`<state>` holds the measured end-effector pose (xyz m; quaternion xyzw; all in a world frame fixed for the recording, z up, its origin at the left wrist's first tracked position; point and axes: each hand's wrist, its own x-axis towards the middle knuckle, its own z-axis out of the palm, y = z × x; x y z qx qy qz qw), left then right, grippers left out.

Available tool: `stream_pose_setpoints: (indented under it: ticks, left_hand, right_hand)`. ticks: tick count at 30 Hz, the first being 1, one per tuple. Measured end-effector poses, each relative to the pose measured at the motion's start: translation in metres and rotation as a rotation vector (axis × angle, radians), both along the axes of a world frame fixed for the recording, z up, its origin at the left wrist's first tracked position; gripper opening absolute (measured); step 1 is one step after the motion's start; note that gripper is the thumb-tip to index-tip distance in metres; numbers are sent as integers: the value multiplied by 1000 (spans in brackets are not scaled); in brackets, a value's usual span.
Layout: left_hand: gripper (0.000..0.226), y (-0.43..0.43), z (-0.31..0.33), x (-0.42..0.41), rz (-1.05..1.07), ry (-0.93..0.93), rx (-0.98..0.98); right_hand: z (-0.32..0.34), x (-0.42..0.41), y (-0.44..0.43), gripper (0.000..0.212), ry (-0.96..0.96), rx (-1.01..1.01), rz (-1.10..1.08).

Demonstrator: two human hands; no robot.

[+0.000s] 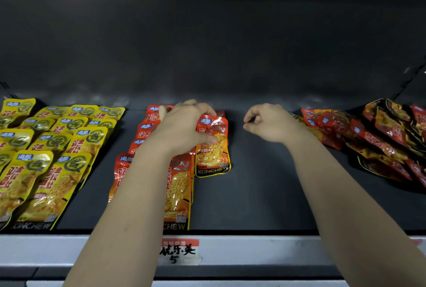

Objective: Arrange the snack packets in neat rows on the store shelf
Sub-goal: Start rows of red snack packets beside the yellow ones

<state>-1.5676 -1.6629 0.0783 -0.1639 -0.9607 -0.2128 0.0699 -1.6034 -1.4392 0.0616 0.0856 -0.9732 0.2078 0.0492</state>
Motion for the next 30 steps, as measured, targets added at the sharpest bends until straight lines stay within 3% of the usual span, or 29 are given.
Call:
stream_pose_setpoints:
  ticks: [13, 18, 24, 30]
  left_hand:
    - [58, -1, -4, -4, -56, 40, -71]
    - [89, 0, -4, -3, -28, 45, -20]
    - [59, -2, -3, -6, 47, 211, -12]
    - [40, -5, -7, -9, 107, 201, -56]
  right_hand:
    - [-3, -1, -1, 15, -25, -1, -16]
    - [-6, -4, 1, 13, -12, 10, -10]
    - [-7, -6, 2, 14, -19, 8, -5]
    - [-9, -7, 2, 12, -27, 17, 4]
